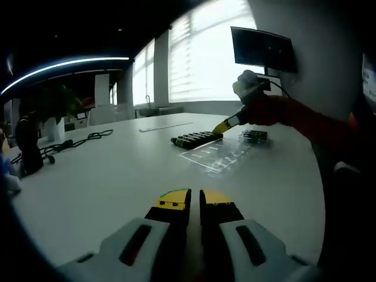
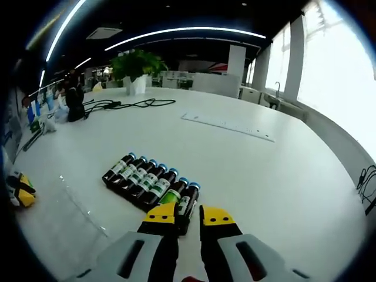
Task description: Grip medicine bottles put into box
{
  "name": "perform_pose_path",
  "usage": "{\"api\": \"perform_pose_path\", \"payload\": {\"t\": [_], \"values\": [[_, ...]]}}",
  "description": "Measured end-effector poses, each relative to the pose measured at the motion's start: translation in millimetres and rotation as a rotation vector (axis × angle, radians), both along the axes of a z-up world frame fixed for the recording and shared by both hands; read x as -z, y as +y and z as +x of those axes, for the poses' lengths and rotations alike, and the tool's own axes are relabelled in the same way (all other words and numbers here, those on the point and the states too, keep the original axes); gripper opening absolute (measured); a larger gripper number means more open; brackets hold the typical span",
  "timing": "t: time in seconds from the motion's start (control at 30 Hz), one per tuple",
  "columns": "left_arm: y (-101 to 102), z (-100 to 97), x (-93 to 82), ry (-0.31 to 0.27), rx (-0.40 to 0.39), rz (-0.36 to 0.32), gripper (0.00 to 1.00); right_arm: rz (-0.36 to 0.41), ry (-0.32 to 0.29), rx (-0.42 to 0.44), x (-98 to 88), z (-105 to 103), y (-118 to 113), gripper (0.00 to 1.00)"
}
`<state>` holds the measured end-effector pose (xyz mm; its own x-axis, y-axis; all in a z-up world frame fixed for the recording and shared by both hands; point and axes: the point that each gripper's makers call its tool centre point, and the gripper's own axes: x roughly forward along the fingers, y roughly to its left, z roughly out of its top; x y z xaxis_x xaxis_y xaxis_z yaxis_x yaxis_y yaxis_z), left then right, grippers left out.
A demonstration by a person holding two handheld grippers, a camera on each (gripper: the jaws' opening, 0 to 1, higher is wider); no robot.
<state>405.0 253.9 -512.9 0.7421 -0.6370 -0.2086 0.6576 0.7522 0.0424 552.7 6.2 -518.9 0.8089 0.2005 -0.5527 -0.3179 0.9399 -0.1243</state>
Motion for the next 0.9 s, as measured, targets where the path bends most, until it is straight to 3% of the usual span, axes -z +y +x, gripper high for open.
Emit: {"api": "perform_pose_path", "payload": {"t": [0.63,0.9], "values": [[1,-0.3,-0.1,0.000,0.000,0.000,0.01,-0.046,0.025,0.014,10.4,-1,-7,0.07],[1,-0.2,-0.1,0.000,0.000,0.000,0.01,-0.038,-0.035,0.026,-8.3,-5,-11,0.07]]}}
